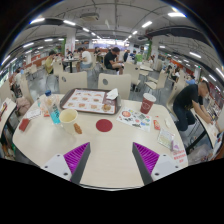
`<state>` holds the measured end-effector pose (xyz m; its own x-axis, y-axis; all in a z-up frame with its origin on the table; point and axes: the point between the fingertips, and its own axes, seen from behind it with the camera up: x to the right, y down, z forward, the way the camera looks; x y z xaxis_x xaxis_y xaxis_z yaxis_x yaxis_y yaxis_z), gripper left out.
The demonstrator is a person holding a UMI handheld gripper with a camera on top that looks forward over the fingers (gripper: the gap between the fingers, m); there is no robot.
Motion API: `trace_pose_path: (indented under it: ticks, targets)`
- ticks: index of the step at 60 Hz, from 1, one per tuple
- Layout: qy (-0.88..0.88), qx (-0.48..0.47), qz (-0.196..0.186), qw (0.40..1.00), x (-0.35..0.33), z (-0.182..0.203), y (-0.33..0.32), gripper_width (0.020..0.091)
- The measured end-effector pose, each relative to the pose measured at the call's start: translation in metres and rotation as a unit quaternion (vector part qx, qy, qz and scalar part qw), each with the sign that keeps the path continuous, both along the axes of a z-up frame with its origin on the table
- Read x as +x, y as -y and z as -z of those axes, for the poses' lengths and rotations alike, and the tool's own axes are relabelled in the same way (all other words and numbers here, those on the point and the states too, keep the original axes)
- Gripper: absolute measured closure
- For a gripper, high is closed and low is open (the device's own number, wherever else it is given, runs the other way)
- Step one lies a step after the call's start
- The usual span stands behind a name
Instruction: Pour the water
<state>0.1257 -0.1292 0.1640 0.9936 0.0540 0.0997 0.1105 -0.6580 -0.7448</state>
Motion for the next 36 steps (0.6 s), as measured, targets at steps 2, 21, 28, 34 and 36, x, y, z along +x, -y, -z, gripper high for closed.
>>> trace_pose_path:
  ticks: [2, 21, 28, 34, 36]
  targets:
    - [0.0, -0.003, 0.0, 1.0, -0.001, 0.001, 0.001, 0.025]
    - [-0.006, -0.019, 0.009, 1.0, -0.069, 0.026, 0.008, 0.0252]
    - [-0.03, -0.015, -0.004, 0.999, -0.132, 0.039, 0.007, 0.0252]
    - [-0.056, 0.001, -0.025, 0.998, -0.2, 0.044, -0.003, 0.0253]
    - [-0.065, 0.011, -0.032, 0.997, -0.223, 0.044, -0.011, 0.0253]
